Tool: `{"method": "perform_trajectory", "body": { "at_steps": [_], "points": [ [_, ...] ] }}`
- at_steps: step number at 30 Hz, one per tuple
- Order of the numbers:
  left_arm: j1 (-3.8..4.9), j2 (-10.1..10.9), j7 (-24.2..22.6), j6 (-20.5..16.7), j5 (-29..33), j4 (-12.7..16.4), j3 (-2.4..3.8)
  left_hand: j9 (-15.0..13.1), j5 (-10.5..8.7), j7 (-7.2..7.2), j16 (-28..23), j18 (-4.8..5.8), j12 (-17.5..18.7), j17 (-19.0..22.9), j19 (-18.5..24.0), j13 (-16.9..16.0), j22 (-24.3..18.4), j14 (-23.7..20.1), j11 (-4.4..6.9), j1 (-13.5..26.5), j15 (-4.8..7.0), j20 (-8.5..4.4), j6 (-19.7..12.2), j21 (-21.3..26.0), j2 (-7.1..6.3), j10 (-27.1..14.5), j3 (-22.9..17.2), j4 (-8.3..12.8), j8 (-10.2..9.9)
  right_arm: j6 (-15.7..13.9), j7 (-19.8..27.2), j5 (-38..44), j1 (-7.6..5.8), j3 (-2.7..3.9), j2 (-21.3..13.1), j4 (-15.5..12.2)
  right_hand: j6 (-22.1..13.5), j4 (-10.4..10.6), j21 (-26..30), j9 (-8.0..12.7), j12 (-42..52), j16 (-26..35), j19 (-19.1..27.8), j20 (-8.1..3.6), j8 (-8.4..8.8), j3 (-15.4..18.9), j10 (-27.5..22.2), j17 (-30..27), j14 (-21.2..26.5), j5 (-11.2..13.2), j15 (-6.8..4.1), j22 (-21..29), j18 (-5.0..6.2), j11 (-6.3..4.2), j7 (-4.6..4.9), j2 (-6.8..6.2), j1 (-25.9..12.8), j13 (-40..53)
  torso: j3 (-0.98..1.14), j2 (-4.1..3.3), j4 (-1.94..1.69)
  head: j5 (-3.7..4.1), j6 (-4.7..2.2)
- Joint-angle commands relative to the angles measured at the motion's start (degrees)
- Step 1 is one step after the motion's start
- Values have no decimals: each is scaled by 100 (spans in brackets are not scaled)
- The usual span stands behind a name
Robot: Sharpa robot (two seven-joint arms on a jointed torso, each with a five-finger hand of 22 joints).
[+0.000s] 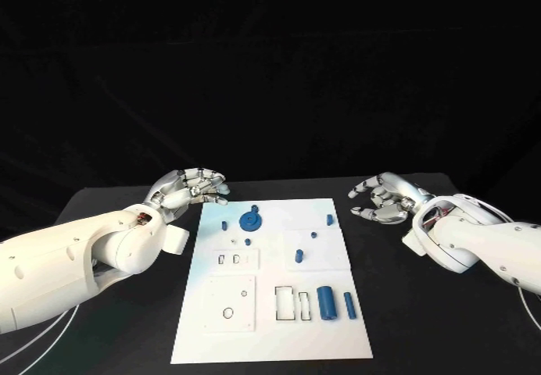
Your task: Assemble the parts on the task board
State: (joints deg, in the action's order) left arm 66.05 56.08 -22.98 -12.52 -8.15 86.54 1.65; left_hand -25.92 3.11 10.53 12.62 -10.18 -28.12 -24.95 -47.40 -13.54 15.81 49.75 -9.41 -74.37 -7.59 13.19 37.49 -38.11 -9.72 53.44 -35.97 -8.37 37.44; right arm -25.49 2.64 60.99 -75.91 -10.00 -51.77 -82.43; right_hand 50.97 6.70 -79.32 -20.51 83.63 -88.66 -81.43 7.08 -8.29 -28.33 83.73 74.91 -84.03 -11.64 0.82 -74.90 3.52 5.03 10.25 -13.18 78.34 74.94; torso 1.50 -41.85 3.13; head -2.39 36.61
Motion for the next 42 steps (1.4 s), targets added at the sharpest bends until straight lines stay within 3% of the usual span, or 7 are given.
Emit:
{"method": "perform_trajectory", "body": {
  "at_steps": [1, 4, 14, 19, 23, 34, 42],
  "points": [
    [-1, -2, -43, 115, 28, 5, 1, 7, 1, 272, -36, -22, 21, -8, 42, 6, -7, 13, -13, 15, -32, -3, 0, 31, 23, 12, -13, -13, -34, 306, 360, -82, 49, -1, 23, 119, 24, -37, -28, -7, -33, 20, -16, 7, 28, 0, -20, 1003, -477, 28, 25, -503, -33, 20, -3, -43, 19, 660, -12, -16, -22, 28, 13],
    [-2, -3, -42, 117, 29, 4, 0, 7, 1, 272, -36, -22, 21, -8, 42, 6, -7, 13, -13, 15, -32, -3, 0, 31, 23, 12, -13, -13, -34, 255, 361, -81, 95, -4, 94, 245, 26, -42, -44, -8, -21, 17, -29, 7, 29, 6, -9, 1015, -480, 29, 25, -519, -39, 20, -4, -52, 17, 674, -9, -27, -33, 21, 7],
    [-3, -10, -43, 127, 29, 6, -1, 19, 1, 276, -53, -23, 37, -19, 48, 28, -20, 7, -17, 22, -37, 4, -2, 37, 28, 15, -14, -18, -47, 36, 274, -79, 328, -9, 461, 641, 32, -37, -43, -13, -3, 9, -30, 7, 36, 50, 11, 1038, -485, 33, 25, -523, -39, 21, -6, -82, -30, 696, 32, -73, -63, 1, 23],
    [-4, -10, -44, 129, 29, 12, -2, 19, 1, 276, -53, -23, 37, -19, 48, 28, -20, 7, -17, 22, -37, 4, -2, 37, 28, 15, -14, -18, -47, 21, 232, -90, 409, -9, 607, 793, 33, -32, -41, -13, -1, 8, -29, 7, 38, 57, 13, 1042, -486, 33, 25, -521, -38, 21, -6, -80, -42, 698, 22, -74, -65, -2, 43],
    [-4, -11, -43, 132, 29, 12, -2, 19, 1, 276, -53, -23, 37, -19, 48, 28, -20, 7, -17, 22, -37, 4, -2, 37, 28, 15, -14, -18, -47, 22, 214, -96, 442, -9, 681, 862, 33, -32, -41, -13, -1, 8, -29, 7, 38, 57, 13, 1042, -486, 33, 25, -521, -38, 21, -6, -80, -42, 698, 26, -71, -60, -7, 53],
    [-3, -24, -39, 150, 29, 12, -1, 19, 1, 276, -53, -23, 37, -19, 48, 28, -20, 7, -17, 22, -37, 4, -2, 37, 28, 15, -14, -18, -47, -19, 176, -100, 467, -7, 839, 1009, 30, -26, -43, -14, 6, 7, -32, 7, 43, 56, 21, 1046, -487, 29, 25, -525, -39, 20, -5, -61, -49, 707, 22, -70, -73, 5, 63],
    [-3, -23, -27, 156, 29, 6, -1, 19, 1, 276, -53, -23, 37, -19, 48, 28, -20, 7, -17, 22, -37, 4, -2, 37, 28, 15, -14, -18, -47, 42, 161, -104, 470, -7, 923, 1042, 32, -23, -56, -16, 11, 3, -43, 6, 45, 52, 26, 1059, -491, 25, 25, -538, -43, 20, -5, -40, -52, 713, 28, -77, -53, -30, 72]
  ]
}}
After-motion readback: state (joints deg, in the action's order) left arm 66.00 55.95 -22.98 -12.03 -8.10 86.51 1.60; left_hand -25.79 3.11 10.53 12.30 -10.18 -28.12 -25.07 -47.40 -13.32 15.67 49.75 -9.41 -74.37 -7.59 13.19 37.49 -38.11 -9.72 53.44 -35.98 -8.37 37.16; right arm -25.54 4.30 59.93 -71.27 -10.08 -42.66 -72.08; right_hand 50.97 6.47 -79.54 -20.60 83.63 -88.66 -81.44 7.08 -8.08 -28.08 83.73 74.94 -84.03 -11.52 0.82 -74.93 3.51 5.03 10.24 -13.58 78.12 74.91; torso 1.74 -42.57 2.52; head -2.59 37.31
